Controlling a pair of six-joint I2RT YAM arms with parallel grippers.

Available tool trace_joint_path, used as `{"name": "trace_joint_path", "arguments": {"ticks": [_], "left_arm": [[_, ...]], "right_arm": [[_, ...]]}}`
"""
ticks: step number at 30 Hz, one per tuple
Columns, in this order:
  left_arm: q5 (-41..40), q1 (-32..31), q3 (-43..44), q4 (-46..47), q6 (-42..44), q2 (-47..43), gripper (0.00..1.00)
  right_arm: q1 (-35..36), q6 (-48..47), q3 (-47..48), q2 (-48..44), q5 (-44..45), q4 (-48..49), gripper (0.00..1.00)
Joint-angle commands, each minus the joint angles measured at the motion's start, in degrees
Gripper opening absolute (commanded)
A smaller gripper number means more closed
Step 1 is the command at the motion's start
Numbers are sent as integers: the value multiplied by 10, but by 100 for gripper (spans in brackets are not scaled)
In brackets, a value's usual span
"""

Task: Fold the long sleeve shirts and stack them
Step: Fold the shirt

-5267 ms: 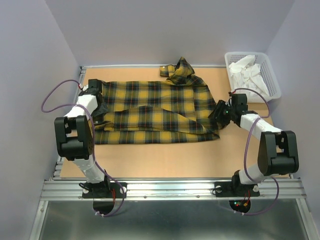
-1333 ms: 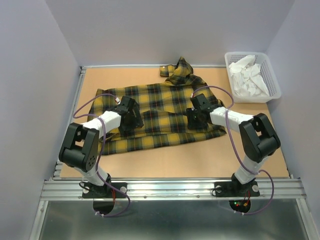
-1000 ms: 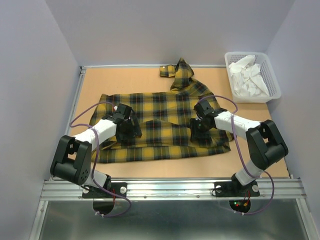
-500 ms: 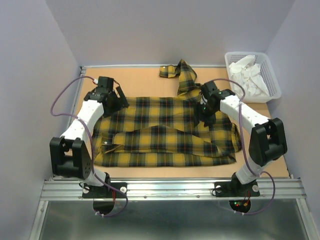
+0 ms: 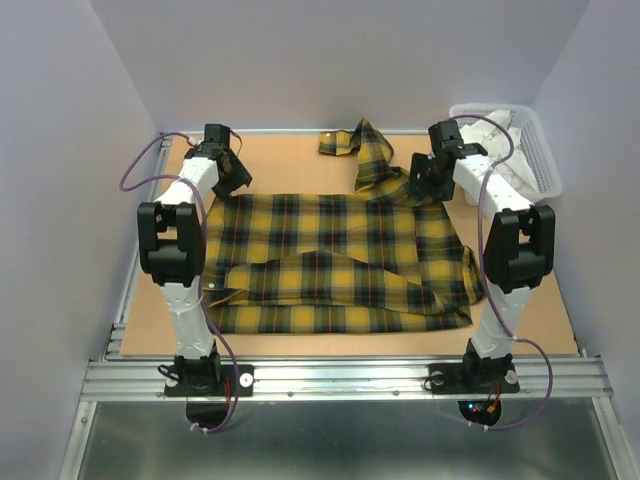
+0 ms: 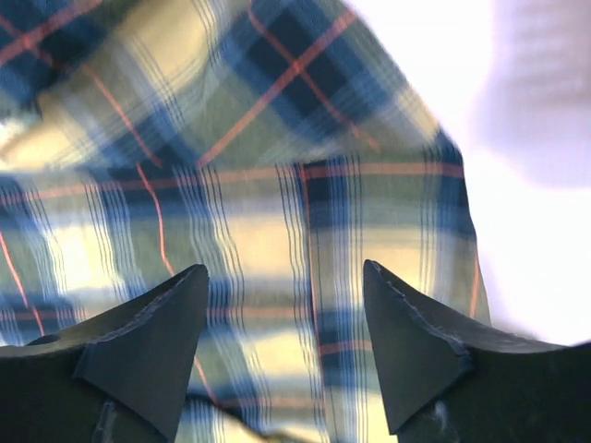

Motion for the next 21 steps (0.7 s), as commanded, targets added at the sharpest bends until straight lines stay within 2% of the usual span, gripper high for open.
{"name": "trace_joint_path", "arguments": {"ticks": [1, 4, 10, 14, 21], "left_arm": [[-28, 1, 36, 14, -32, 16, 59], [-39, 5, 23, 30, -29, 30, 53], [-45, 13, -8, 63, -16, 42, 51], [-62, 22, -23, 80, -6, 49, 51], [-75, 53, -51, 78, -11, 57, 50]], "right_arm": [[-1, -10, 49, 27, -3, 67, 69], [-6, 2, 44, 52, -34, 105, 61], [-9, 41, 13, 92, -42, 166, 48], [-26, 64, -21, 116, -33, 208, 45], [-48, 65, -66, 119, 0, 218, 45]]}}
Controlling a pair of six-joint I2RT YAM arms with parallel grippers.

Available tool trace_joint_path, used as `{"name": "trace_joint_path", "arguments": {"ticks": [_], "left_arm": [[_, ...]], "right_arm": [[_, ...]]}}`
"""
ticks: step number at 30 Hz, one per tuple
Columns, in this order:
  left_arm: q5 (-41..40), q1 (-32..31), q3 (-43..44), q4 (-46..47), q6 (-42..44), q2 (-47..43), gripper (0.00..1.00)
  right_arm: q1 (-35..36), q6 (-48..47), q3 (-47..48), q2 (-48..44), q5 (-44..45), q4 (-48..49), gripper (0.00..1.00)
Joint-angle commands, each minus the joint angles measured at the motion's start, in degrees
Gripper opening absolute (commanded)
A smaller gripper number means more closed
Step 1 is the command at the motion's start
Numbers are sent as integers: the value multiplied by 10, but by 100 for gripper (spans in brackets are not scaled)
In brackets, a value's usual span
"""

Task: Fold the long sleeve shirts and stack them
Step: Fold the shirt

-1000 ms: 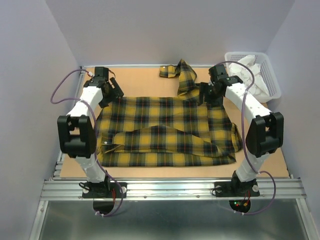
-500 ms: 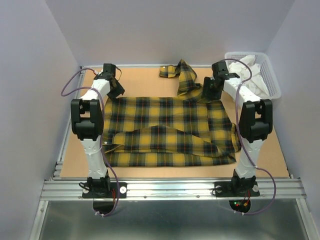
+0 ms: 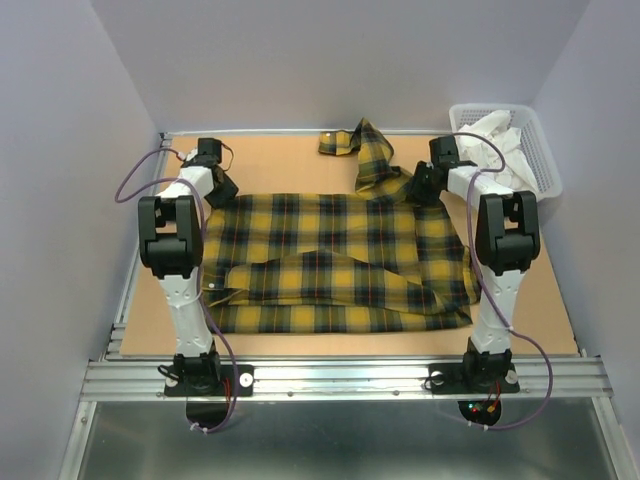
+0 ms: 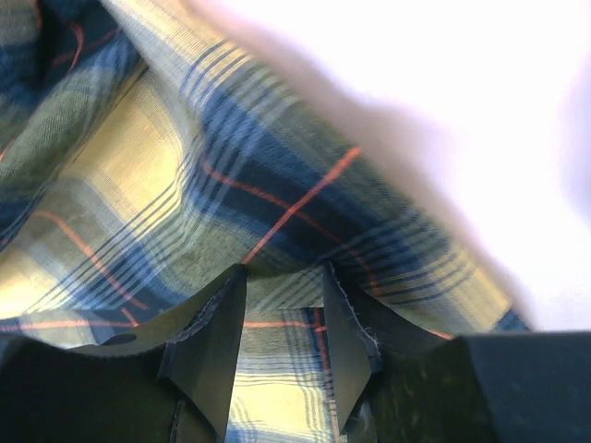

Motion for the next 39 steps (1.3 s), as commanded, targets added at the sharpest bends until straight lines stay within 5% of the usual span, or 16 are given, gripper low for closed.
{"name": "trace_joint_path", "arguments": {"ticks": [1, 14, 27, 31, 35, 39], "left_arm": [[-34, 24, -27, 5, 3, 2, 50], [-42, 63, -27, 42, 28, -25, 54], [-24, 50, 2, -35, 0, -115, 98], [-21, 35, 44, -86, -13, -87, 94], [-14, 24, 96, -118, -23, -46, 77], [-15, 15, 147, -142, -28, 1, 72]], "right_arm": [[-11, 2, -33, 0, 42, 19, 46], [-11, -6, -40, -31, 13, 19, 47], [-11, -134, 25, -82, 22, 12, 56], [-13, -197, 66, -62, 40, 2, 67], [-22, -214, 87, -41, 10, -2, 67], [-25, -227, 111, -11, 0, -4, 67]]}}
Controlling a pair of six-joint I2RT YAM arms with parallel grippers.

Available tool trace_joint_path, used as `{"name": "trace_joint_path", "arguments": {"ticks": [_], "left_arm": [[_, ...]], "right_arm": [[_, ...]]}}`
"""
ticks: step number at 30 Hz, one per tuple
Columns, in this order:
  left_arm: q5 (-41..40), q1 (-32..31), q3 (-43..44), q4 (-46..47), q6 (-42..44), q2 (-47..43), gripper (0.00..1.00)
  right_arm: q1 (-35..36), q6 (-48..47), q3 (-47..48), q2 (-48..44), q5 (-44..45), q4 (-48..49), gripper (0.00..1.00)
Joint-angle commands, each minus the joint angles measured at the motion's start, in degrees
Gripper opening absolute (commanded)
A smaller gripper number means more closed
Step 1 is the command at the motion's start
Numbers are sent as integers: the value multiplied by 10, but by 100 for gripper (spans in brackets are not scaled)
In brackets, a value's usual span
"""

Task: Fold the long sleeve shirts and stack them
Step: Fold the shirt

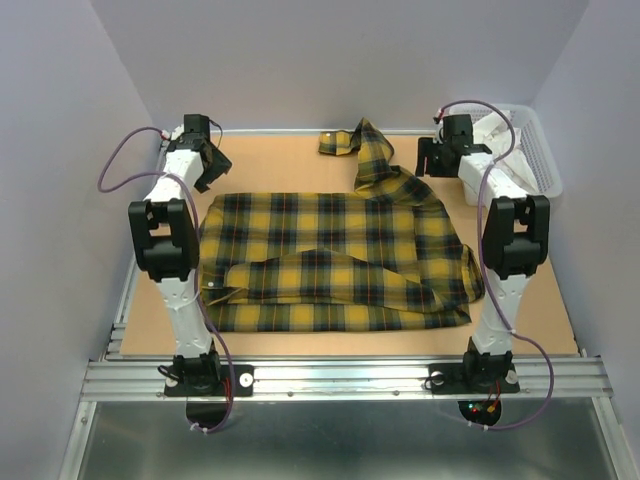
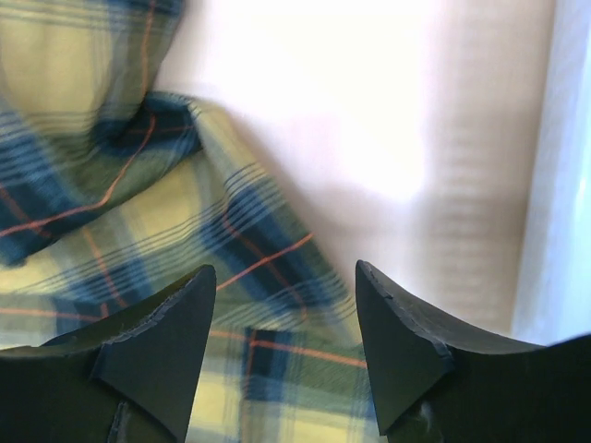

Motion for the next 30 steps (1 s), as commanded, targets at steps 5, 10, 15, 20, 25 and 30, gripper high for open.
{"name": "trace_joint_path", "arguments": {"ticks": [5, 10, 15, 20, 25, 30], "left_arm": [[-5, -18, 98, -79, -12, 72, 73], [-8, -18, 116, -91, -12, 102, 75], [-17, -18, 125, -100, -12, 128, 75], [-31, -18, 143, -115, -8, 156, 74], [-34, -18, 148, -118, -5, 174, 69], [-43, -18, 149, -121, 6, 187, 55]], "right_arm": [[-12, -56, 57, 57, -53, -7, 65], [-13, -62, 64, 76, -72, -9, 65], [-13, -64, 67, 94, -97, -9, 64], [-13, -66, 63, 104, -102, -8, 62], [-13, -70, 60, 111, -106, -8, 59], [-13, -77, 55, 111, -105, -8, 53]]}}
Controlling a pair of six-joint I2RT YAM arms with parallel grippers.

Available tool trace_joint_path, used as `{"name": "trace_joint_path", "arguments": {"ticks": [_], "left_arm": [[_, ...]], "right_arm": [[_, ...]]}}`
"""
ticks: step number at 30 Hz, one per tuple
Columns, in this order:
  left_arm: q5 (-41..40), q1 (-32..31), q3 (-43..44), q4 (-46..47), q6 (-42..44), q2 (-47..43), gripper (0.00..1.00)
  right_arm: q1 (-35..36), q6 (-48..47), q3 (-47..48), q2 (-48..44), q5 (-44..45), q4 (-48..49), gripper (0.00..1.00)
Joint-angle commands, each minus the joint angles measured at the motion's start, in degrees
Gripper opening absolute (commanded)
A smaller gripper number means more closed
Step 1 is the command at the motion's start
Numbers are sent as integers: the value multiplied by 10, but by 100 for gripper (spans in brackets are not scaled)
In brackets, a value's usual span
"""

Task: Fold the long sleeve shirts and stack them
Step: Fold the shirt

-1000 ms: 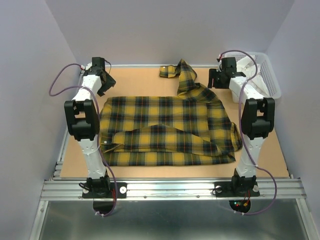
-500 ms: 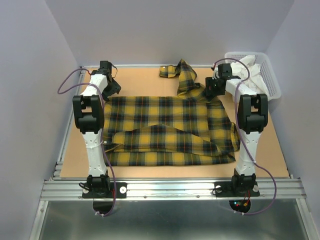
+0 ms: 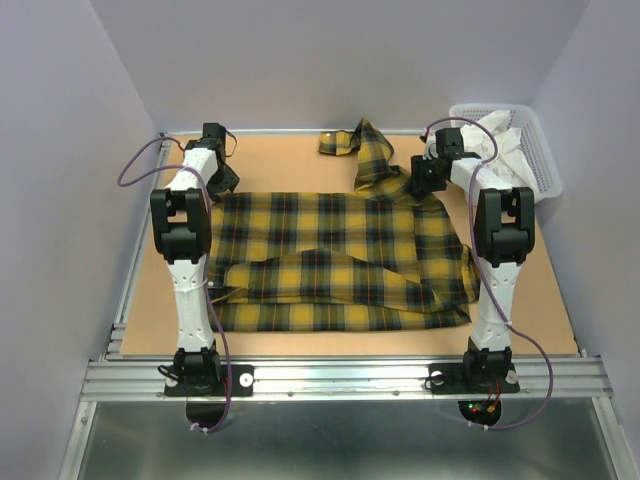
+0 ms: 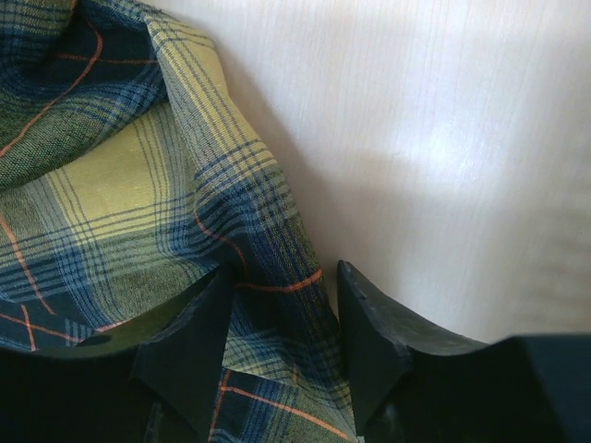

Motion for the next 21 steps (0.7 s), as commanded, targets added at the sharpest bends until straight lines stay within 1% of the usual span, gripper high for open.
{"name": "trace_joint_path", "arguments": {"ticks": [1, 3, 4, 6, 7, 8, 9, 11, 12, 17, 18, 19, 21], "left_arm": [[-19, 1, 18, -24, 11, 25, 47], [-25, 1, 20, -25, 15, 27, 38], [-26, 1, 20, -25, 18, 26, 32], [-29, 1, 19, -25, 23, 25, 20], [-32, 1, 20, -26, 26, 24, 10], [-33, 1, 21, -26, 29, 20, 3], [-35, 1, 20, -26, 31, 18, 0], [-43, 1, 21, -27, 38, 15, 0], [-46, 1, 22, -28, 39, 11, 0], [-58, 6, 24, -29, 44, -14, 0], [-63, 6, 23, -28, 46, -25, 0], [-62, 7, 17, -22, 46, -50, 0], [-59, 7, 12, -17, 46, -65, 0]], "right_arm": [[-5, -15, 27, 9, -6, 5, 50], [-5, -17, 27, 5, 0, 5, 47], [-5, -19, 28, 3, 2, 5, 43], [-4, -19, 30, -4, 8, 4, 42], [-4, -20, 30, -6, 10, 4, 37], [-4, -20, 29, -13, 14, 4, 34], [-5, -20, 29, -17, 15, 4, 33], [-5, -23, 27, -23, 18, 5, 26], [-5, -24, 27, -30, 22, 4, 24], [-5, -27, 24, -55, 44, 5, 5], [-4, -27, 24, -60, 49, 6, 3], [-4, -26, 20, -85, 51, 6, 2], [-5, -23, 16, -97, 51, 6, 1]]}}
